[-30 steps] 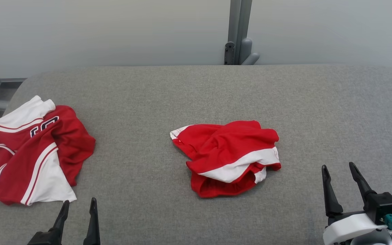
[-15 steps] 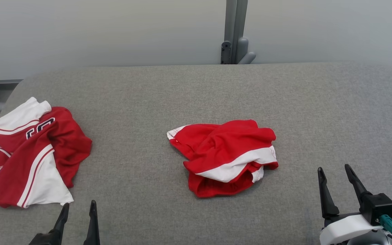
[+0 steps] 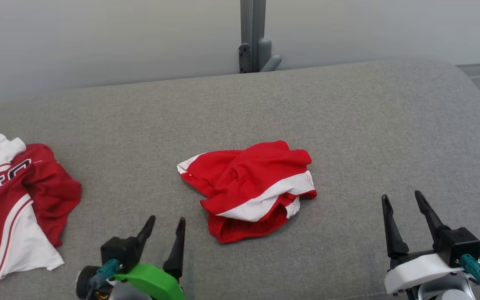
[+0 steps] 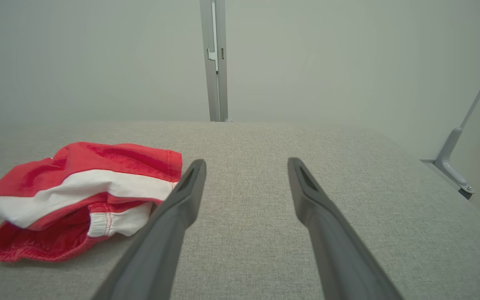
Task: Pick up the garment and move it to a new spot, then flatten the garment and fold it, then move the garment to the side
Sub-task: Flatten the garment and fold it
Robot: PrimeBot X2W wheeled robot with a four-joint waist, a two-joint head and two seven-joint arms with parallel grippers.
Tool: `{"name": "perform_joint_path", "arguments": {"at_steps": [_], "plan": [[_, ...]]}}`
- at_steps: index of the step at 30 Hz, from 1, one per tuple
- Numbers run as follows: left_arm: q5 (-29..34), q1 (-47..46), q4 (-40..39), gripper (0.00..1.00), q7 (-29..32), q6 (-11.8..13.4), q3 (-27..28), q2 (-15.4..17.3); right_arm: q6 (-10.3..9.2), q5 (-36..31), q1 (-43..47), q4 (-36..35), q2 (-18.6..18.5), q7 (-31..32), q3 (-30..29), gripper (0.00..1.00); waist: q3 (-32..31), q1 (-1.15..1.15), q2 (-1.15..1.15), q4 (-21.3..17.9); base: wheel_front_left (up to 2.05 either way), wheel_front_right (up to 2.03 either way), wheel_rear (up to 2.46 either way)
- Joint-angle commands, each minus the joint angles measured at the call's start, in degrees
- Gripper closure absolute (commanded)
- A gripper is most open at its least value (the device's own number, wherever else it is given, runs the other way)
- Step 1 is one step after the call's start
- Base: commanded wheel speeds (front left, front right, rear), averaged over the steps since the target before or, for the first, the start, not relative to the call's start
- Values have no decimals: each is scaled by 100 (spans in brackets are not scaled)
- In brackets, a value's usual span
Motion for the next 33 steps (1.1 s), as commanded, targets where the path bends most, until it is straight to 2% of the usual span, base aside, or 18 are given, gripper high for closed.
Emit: {"name": "perform_joint_path", "arguments": {"at_steps": [1, 5, 7, 19, 20, 21, 22, 27, 33], "plan": [[-67, -125, 86, 0, 142, -10, -126, 9, -4, 46, -97, -26, 2, -18, 10, 0, 220, 0, 0, -207, 0, 0, 0], [-364, -418, 403, 0, 677, -11, -655, -4, -4, 75, -190, -28, 18, -18, 8, 0, 455, 0, 0, -429, 0, 0, 0], [-424, -531, 505, 0, 715, -11, -855, 17, -4, 84, -232, -28, 30, -18, -17, 0, 547, 0, 0, -531, 0, 0, 0], [-541, -932, 1671, 0, 526, 104, -780, 83, -4, 146, -380, 17, 86, -18, -14, 0, 706, 0, 0, -927, 0, 0, 0], [-509, -965, 1767, 4, 505, 124, -788, 104, -4, 158, -369, 25, 87, -18, -16, 0, 703, 0, 0, -942, 0, 0, 0], [-492, -991, 1870, 61, 509, 131, -799, 122, -4, 155, -362, 32, 93, -18, -9, 0, 697, 0, 0, -957, 0, 0, 0], [-506, -1016, 1941, 100, 484, 126, -804, 119, -4, 153, -356, 39, 97, -18, -8, 0, 691, 0, 0, -968, 0, 0, 0], [-647, -1207, 1846, 100, 262, 134, -656, 162, -4, 191, -321, 58, 113, -18, -15, 0, 634, 0, 0, -1008, 0, 0, 0], [-775, -1368, 847, 100, 309, 249, -520, 195, -4, 186, -197, 100, 121, -18, -39, 0, 515, 0, 0, -931, 0, 0, 0]]}}
